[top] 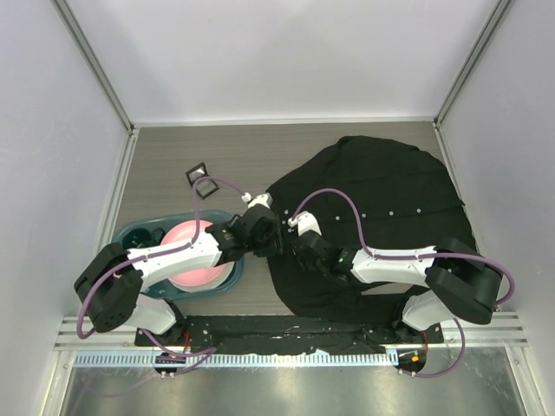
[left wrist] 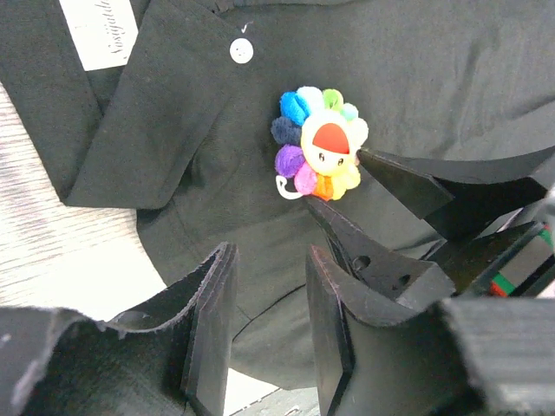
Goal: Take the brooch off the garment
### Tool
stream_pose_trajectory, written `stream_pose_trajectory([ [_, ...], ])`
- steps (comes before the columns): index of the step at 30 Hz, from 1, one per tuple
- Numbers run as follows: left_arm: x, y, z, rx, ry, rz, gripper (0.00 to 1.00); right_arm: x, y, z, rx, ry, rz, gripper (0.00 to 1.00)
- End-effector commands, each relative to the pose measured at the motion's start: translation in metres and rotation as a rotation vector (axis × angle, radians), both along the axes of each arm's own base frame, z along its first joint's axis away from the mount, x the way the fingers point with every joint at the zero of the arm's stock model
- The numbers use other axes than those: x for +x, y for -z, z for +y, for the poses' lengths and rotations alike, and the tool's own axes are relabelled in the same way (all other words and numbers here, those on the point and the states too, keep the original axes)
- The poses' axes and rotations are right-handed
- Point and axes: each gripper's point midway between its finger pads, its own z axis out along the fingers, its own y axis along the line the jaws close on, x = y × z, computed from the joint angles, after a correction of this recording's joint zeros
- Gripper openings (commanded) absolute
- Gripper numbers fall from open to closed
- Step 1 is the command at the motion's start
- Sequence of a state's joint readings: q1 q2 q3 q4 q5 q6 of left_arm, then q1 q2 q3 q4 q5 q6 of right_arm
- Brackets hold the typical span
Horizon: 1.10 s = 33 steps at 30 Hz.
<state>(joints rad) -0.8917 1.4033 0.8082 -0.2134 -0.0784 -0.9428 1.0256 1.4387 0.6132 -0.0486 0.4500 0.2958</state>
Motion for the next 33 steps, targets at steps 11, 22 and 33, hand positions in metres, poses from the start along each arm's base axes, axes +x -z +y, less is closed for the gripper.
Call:
stream_pose_trajectory([
  [11, -0.002, 0.006, -0.025, -0.006, 0.063, 0.016, 0.41, 0.016, -0.028, 0.014, 0.158, 0.051, -0.125, 0.22],
  [22, 0.017, 0.006, -0.045, -0.012, 0.033, 0.011, 0.41, 0.014, -0.029, -0.001, 0.211, 0.12, -0.131, 0.07],
  [33, 0.032, 0.003, -0.056, -0.102, -0.019, -0.003, 0.6, 0.014, -0.033, -0.011, 0.265, 0.151, -0.13, 0.05],
])
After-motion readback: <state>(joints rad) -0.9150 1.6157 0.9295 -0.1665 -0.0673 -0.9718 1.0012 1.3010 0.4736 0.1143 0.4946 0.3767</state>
